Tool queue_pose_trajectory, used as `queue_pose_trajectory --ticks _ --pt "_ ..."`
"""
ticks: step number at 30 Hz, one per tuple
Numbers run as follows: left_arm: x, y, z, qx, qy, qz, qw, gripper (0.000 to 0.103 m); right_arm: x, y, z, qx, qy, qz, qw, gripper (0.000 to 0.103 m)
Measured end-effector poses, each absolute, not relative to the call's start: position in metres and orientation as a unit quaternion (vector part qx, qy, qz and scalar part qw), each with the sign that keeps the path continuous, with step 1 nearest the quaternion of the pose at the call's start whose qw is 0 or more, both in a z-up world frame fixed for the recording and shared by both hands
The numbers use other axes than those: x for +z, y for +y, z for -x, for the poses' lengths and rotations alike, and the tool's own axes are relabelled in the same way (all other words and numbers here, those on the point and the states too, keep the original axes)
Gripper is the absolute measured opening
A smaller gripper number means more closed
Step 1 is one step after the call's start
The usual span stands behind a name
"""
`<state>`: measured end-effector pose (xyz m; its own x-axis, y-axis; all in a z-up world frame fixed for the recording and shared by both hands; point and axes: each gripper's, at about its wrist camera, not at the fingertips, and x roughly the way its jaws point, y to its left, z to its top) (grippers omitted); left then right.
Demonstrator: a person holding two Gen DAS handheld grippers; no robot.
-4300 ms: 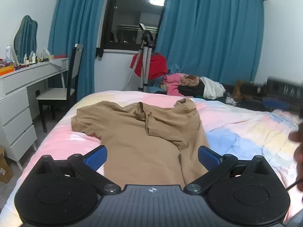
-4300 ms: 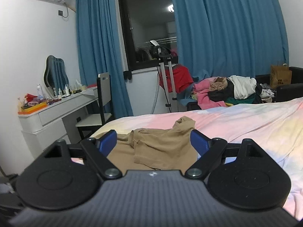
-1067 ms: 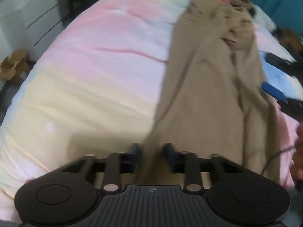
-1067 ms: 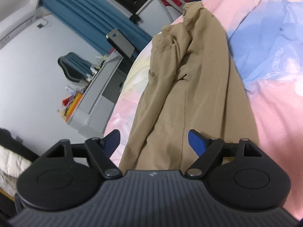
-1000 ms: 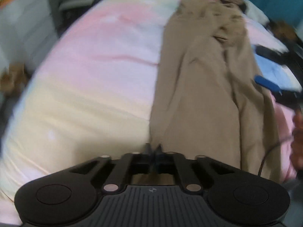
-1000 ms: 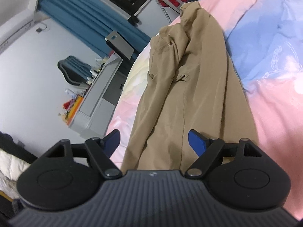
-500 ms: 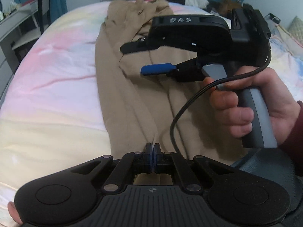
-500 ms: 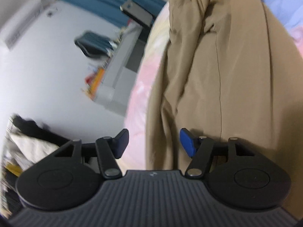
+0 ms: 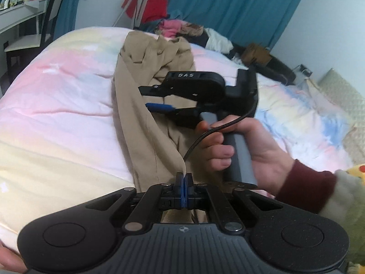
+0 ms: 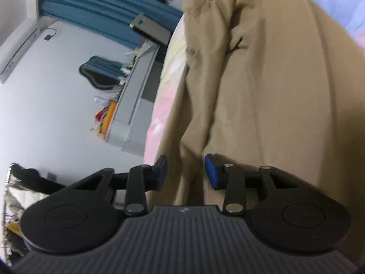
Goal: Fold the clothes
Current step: 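Lay the collar down with the left gripper and press the folded strip flat, then grasp the hem end of the tan strip with both grippers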
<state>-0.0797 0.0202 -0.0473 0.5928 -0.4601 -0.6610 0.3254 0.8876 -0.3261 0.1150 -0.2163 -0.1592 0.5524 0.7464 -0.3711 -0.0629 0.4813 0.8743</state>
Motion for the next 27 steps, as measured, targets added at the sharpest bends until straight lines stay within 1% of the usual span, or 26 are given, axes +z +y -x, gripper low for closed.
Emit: queue_pose_trajectory --ticks 1,4,5,6,7,8,13,15,16,18,19,20,21,23,25,26,27 --pt "-0.044 0.022 0.089 -0.222 0.392 0.088 0.888 0.000 -0.159 -0.213 -0.116 0.271 0.400 -0.432 0.762 0.040" --pt "-0.046 0.018 0.082 -0.224 0.393 0.091 0.887 0.000 -0.161 -0.207 -0.116 0.281 0.413 -0.423 0.756 0.041" --pt "-0.049 0.015 0.079 -0.224 0.393 0.091 0.887 0.000 -0.160 -0.206 -0.116 0.282 0.413 -0.419 0.758 0.040" --pt "-0.053 0.011 0.072 -0.225 0.394 0.090 0.886 0.000 -0.158 -0.206 -0.114 0.282 0.408 -0.413 0.764 0.036" --pt "-0.055 0.006 0.063 -0.225 0.396 0.090 0.886 0.000 -0.155 -0.207 -0.112 0.280 0.400 -0.407 0.772 0.012" --pt "-0.058 0.003 0.058 -0.225 0.398 0.087 0.885 0.000 -0.151 -0.207 -0.110 0.277 0.394 -0.402 0.779 0.005" --pt "-0.078 -0.015 0.042 -0.226 0.425 0.050 0.875 0.001 -0.132 -0.222 -0.100 0.233 0.359 -0.380 0.820 0.004" --pt "-0.087 -0.023 0.037 -0.224 0.445 0.027 0.867 0.001 -0.128 -0.224 -0.097 0.209 0.363 -0.353 0.837 0.004" --pt "-0.090 -0.027 0.034 -0.223 0.454 0.016 0.863 0.002 -0.129 -0.224 -0.097 0.199 0.370 -0.340 0.841 0.007" --pt "-0.094 -0.032 0.031 -0.219 0.464 0.002 0.858 0.006 -0.132 -0.225 -0.097 0.185 0.389 -0.324 0.842 0.007" --pt "-0.095 -0.033 0.030 -0.215 0.466 -0.003 0.858 0.013 -0.134 -0.228 -0.096 0.181 0.392 -0.329 0.839 0.007" --pt "-0.093 -0.033 0.030 -0.214 0.462 -0.003 0.861 0.022 -0.136 -0.230 -0.095 0.178 0.396 -0.335 0.837 0.007" --pt "-0.092 -0.031 0.031 -0.213 0.457 -0.002 0.863 0.028 -0.136 -0.233 -0.092 0.176 0.398 -0.340 0.834 0.007" --pt "-0.089 -0.027 0.032 -0.215 0.449 0.009 0.867 0.053 -0.131 -0.239 -0.083 0.170 0.397 -0.334 0.838 0.008" --pt "-0.086 -0.022 0.033 -0.216 0.441 0.024 0.871 0.059 -0.122 -0.244 -0.067 0.157 0.394 -0.307 0.852 0.009" --pt "-0.085 -0.019 0.034 -0.217 0.436 0.034 0.873 0.063 -0.117 -0.247 -0.059 0.151 0.393 -0.293 0.858 0.009" --pt "-0.083 -0.015 0.034 -0.218 0.432 0.045 0.874 0.067 -0.113 -0.249 -0.051 0.145 0.392 -0.280 0.865 0.013"
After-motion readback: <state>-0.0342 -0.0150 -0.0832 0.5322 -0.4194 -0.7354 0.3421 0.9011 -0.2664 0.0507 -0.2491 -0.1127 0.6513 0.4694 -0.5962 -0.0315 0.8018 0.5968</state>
